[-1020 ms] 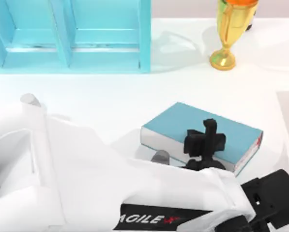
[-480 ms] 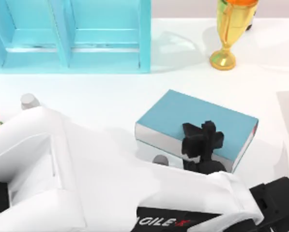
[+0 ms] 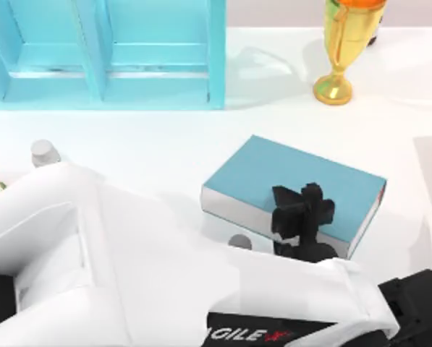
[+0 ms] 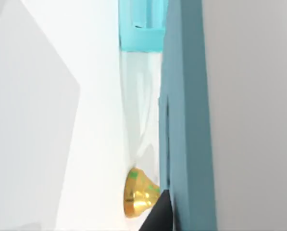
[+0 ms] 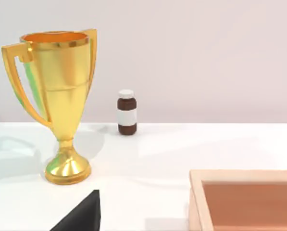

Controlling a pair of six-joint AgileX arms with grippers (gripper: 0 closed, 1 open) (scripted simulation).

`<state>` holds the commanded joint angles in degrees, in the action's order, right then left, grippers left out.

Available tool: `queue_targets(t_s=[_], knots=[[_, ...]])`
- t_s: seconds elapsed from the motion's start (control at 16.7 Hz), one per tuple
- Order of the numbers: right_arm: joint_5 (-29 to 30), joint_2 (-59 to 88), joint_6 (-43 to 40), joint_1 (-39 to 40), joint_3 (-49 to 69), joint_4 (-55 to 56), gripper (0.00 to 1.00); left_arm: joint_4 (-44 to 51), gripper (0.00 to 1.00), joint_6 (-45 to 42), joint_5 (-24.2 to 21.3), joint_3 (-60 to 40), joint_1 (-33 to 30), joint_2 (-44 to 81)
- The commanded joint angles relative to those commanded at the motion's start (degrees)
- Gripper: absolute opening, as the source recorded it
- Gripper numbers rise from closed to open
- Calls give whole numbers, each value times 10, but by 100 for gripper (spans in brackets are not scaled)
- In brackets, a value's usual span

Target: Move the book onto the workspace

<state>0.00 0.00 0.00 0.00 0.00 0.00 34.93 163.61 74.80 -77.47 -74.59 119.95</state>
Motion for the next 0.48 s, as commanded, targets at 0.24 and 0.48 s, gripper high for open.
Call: queue_targets(t_s=[0.24,0.48], knots=[[0,0,0,0,0,0,100,-11,0,-2,-2,6,3,5],[0,0,0,0,0,0,100,-56,0,-4,-3,24,3,30]])
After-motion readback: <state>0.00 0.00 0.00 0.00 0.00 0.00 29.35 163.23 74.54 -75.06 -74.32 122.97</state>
